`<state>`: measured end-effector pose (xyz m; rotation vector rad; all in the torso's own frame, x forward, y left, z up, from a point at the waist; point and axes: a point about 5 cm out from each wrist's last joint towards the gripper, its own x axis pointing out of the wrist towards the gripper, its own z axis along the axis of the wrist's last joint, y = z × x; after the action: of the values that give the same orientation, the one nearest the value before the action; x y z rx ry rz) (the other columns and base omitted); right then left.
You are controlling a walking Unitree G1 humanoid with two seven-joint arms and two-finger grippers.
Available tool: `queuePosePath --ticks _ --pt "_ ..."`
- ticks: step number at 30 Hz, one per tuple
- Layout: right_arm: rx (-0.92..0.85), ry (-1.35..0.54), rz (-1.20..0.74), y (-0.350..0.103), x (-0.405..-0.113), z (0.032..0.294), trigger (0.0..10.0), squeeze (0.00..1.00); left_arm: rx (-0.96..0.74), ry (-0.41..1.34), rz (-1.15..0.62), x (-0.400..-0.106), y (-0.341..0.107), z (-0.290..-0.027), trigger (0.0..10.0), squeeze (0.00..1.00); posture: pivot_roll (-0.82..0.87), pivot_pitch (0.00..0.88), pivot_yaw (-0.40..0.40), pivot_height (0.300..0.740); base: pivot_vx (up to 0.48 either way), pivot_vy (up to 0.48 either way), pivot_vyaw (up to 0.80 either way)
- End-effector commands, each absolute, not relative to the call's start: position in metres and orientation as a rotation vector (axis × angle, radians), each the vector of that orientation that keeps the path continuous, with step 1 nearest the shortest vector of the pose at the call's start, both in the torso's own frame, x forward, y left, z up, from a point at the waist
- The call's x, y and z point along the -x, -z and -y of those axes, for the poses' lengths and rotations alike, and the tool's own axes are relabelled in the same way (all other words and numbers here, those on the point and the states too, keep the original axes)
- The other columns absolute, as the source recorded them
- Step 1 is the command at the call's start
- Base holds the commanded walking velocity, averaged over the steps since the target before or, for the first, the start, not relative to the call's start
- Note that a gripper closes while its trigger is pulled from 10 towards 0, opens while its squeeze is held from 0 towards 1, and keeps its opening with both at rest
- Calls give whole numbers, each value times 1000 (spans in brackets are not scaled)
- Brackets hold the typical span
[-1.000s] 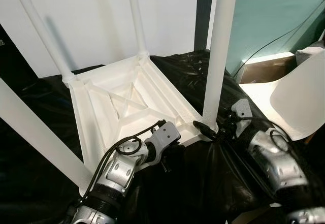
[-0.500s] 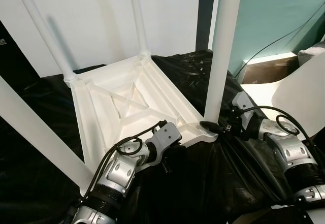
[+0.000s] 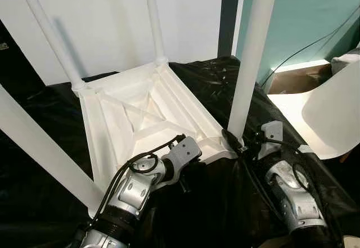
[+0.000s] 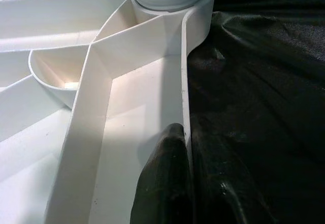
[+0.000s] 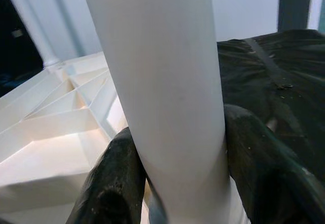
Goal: Building children table
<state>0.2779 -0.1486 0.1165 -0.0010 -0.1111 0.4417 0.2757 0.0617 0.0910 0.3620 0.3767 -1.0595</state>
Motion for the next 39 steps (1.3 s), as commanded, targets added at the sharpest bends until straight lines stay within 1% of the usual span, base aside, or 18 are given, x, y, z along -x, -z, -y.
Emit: queuePosePath --ticks 1,2,3,4,6,8,9,10,11,12,14,15,22,27,30,35,36,39 --pt "-58 -451 102 -114 -277 138 0 0 -336 955 -591 -261 -45 -76 10000 0 54 0 30 740 0 0 0" --pt "-53 -455 103 -115 -277 136 0 0 -339 958 -591 -261 -45 -76 10000 0 54 0 30 740 0 0 0" --pt "-45 -481 98 -115 -276 131 3804 0 -339 960 -588 -261 -46 -75 10000 0 54 0 30 740 0 0 0" --pt "-18 -519 78 -113 -275 127 10000 0 -337 960 -586 -262 -47 -75 10000 0 54 0 30 740 0 0 0" --pt "1 -535 65 -112 -274 124 10000 0 -336 959 -584 -262 -47 -74 10000 0 54 0 30 740 0 0 0" --pt "34 -605 36 -110 -273 121 10000 12 -335 958 -583 -263 -47 -74 10000 0 54 0 29 740 0 0 0" --pt "38 -668 35 -111 -272 120 10000 1000 -334 958 -584 -262 -47 -74 10000 0 53 0 28 740 0 0 0" --pt "44 -736 14 -112 -274 121 10000 1000 -334 958 -585 -262 -47 -74 10000 0 52 0 29 740 0 0 0" --pt "44 -736 14 -112 -274 121 10000 1000 -334 958 -585 -262 -47 -74 10000 0 52 0 29 740 0 0 0" --pt "61 -818 -11 -114 -277 125 10000 1000 -333 956 -587 -262 -47 -75 10000 0 53 0 23 740 0 0 0" --pt "73 -835 -17 -115 -280 127 10000 1000 -332 956 -587 -262 -47 -75 10000 0 53 0 23 740 0 0 0" --pt "98 -869 -17 -116 -282 129 10000 0 -332 955 -587 -262 -47 -74 10000 0 54 0 22 740 0 0 0" --pt "182 -1004 -101 -108 -293 143 10000 0 -328 951 -580 -263 -48 -73 10000 0 64 0 16 740 0 0 0" --pt "301 -1111 -141 -111 -308 152 10000 0 -330 942 -585 -261 -48 -77 10000 0 83 0 18 740 0 0 0" --pt "368 -1146 -128 -117 -317 151 10000 0 -331 936 -587 -261 -48 -79 10000 0 97 0 14 740 0 0 0" --pt "401 -1187 -130 -119 -322 148 10000 0 -330 930 -586 -261 -49 -80 10000 0 108 0 12 740 0 0 0" --pt "404 -1207 -138 -118 -322 148 314 0 -329 928 -586 -261 -49 -80 10000 0 108 0 12 740 0 0 0" --pt "406 -1229 -146 -118 -322 148 0 0 -327 926 -587 -260 -49 -80 10000 0 108 0 12 740 0 0 0"
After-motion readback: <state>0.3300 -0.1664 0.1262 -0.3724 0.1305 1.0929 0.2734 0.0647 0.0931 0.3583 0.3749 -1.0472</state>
